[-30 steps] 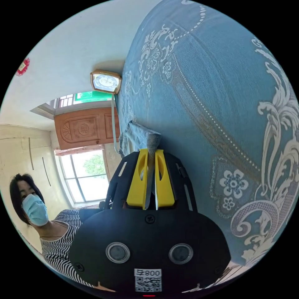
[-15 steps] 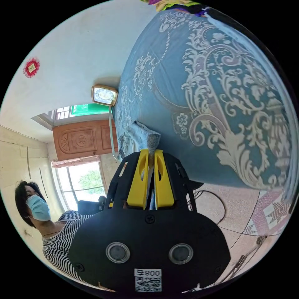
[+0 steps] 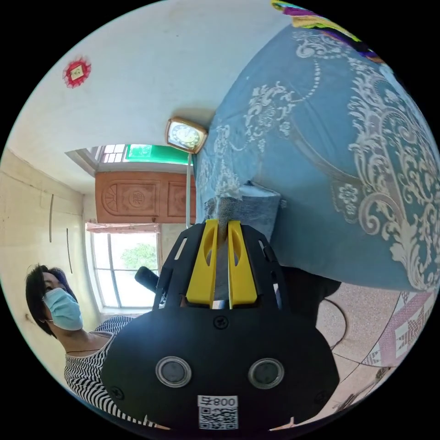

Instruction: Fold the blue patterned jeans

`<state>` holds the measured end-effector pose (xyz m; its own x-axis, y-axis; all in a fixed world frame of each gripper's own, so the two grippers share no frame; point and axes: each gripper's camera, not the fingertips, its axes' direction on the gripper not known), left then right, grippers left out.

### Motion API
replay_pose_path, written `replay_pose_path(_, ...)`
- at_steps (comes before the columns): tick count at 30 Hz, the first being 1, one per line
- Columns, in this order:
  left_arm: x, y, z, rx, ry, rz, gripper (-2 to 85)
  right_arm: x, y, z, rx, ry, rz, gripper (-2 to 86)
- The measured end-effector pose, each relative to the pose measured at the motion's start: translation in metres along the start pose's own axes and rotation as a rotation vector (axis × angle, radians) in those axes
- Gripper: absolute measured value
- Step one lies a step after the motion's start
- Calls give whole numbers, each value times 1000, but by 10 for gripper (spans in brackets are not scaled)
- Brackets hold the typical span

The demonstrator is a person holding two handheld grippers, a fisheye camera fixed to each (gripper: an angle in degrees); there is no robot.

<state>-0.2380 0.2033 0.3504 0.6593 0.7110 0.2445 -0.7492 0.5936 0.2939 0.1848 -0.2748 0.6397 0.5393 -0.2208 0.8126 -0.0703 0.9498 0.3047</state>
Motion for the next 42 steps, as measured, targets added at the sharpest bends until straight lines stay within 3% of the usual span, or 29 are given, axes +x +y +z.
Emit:
replay_pose_path(9,-150,87,-117,195,-36,-277,11,-63,-66,182,-123,-12,-78,34)
replay_pose_path(18,-265,170,-188,237,-133,-492,15,-85,-119,365,-249,78,-75,40)
replay_pose_path(27,-337,239,-245,344,-208,-617,20,-113,-152,505,-314,99,-134,53)
replay_pose_path(35,-386,300,-257,413,-165,-791,37,-115,-169,613,-400,166,-157,69)
replay_pose_path(42,-390,334,-258,505,-201,-867,62,-120,-174,649,-399,36,-237,71)
